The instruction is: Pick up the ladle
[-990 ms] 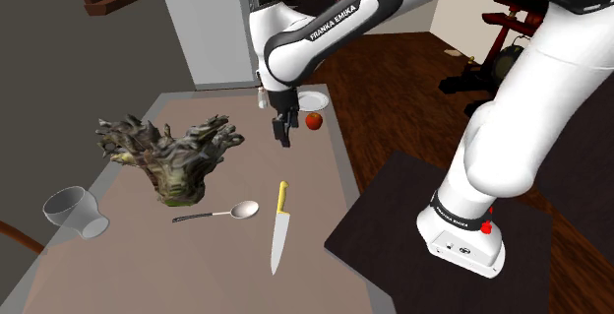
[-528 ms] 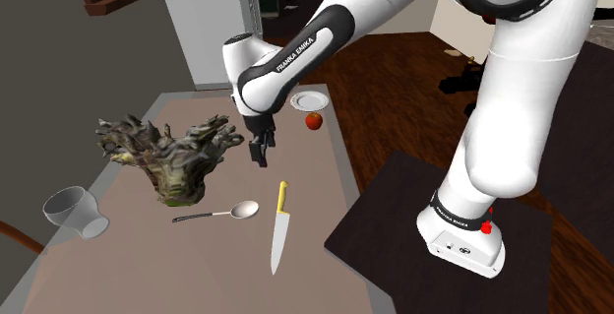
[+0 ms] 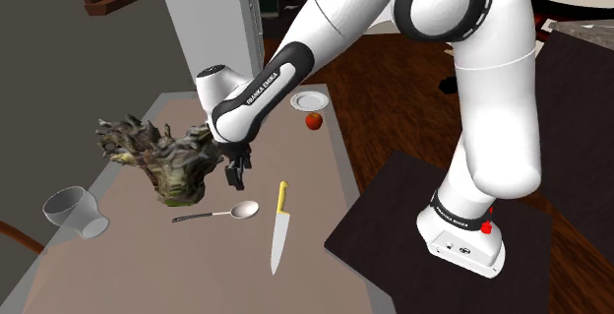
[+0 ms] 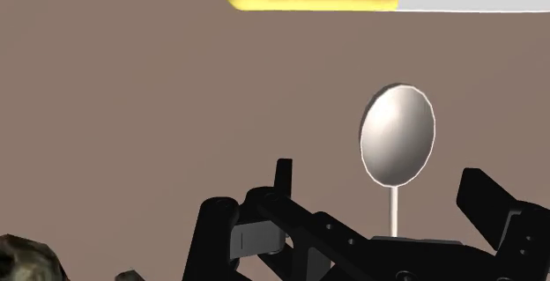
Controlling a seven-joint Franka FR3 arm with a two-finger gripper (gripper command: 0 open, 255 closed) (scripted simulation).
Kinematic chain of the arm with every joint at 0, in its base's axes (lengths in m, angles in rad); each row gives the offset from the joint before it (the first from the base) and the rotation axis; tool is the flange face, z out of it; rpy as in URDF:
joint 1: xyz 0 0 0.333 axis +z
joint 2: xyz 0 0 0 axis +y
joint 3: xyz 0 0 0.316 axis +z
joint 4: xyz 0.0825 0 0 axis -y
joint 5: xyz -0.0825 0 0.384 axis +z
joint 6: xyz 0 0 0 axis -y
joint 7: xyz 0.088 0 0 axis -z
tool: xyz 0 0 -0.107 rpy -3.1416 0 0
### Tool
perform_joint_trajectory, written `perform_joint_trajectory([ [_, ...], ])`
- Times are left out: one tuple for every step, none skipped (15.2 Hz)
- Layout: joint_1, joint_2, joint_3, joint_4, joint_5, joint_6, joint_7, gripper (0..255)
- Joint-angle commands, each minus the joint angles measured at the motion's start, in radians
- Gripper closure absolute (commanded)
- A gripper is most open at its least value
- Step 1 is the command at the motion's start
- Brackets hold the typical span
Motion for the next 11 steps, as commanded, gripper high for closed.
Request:
perform_joint_trajectory([
  [0.022, 0.075, 0.006, 0.079, -0.011, -0.002, 0.003, 0],
  [0.032, 0.109, 0.008, 0.115, -0.016, -0.001, 0.002, 0],
  [0.042, 0.144, 0.010, 0.151, -0.021, -0.001, 0.001, 0],
  [0.052, 0.179, 0.012, 0.188, -0.026, -0.002, -0.001, 0],
  [0.063, 0.214, 0.014, 0.228, -0.031, -0.004, -0.002, 0],
  [0.074, 0.250, 0.016, 0.268, -0.035, -0.008, -0.004, 0],
  [0.086, 0.286, 0.018, 0.310, -0.040, -0.012, -0.007, 0],
  [0.097, 0.323, 0.020, 0.354, -0.044, -0.018, -0.010, 0],
  [0.108, 0.356, 0.021, 0.395, -0.048, -0.024, -0.012, 0],
  [0.109, 0.365, 0.019, 0.397, -0.049, -0.016, -0.012, 0],
  [0.111, 0.375, 0.018, 0.399, -0.050, -0.009, -0.012, 0],
])
